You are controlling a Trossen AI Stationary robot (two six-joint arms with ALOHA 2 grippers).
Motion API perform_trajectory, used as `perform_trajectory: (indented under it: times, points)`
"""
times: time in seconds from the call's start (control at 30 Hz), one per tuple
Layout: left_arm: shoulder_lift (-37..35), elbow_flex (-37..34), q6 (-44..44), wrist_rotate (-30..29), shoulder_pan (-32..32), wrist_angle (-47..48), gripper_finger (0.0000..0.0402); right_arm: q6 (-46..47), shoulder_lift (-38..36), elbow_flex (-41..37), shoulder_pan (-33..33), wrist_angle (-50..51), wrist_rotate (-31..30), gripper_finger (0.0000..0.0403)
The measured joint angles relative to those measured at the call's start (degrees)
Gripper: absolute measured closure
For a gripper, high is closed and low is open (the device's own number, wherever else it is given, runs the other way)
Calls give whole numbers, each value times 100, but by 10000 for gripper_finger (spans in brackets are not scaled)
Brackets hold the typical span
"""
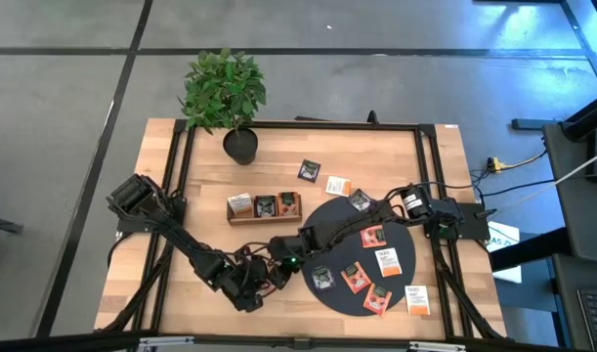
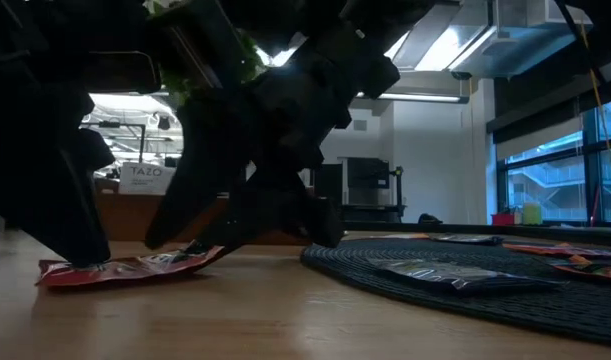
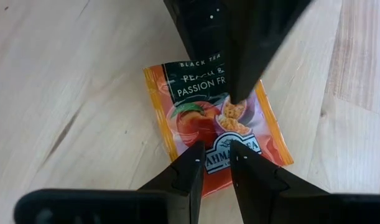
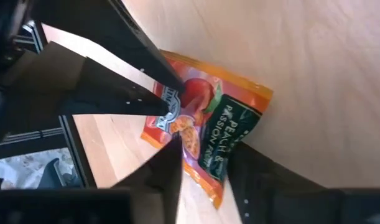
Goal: Pick & Place Tea
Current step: Put the orange tea bag into the right section of the wooden organizer
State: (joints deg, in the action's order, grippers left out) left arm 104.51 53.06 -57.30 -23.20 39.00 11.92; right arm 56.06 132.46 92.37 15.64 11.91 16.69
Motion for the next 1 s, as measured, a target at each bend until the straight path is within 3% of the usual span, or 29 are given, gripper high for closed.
perform_trajectory:
  times: [0.27, 0.4, 0.63, 0.73, 0.83, 1.0]
  points:
    - [-209, -21, 74, 106, 124, 134, 326, -554, 15, -9, -130, -9, 297, 389]
    - [-814, -20, 199, 78, 150, 420, 325, -1020, -193, -38, -153, 121, 380, 394]
    - [-2122, -11, 199, -768, 104, 1137, 325, -2371, -1117, -14, -513, 850, 267, 398]
    - [-2574, -11, 204, -1012, 42, 1372, 323, -3218, -1547, 144, -737, 1749, -32, 399]
    - [-2902, -2, 215, -1206, -33, 1588, 322, -4152, -1805, 634, -966, 2856, -730, 400]
    - [-3118, -1, 307, -1324, -174, 1782, 325, -5496, -1734, 1666, -1261, 4347, -1808, 400]
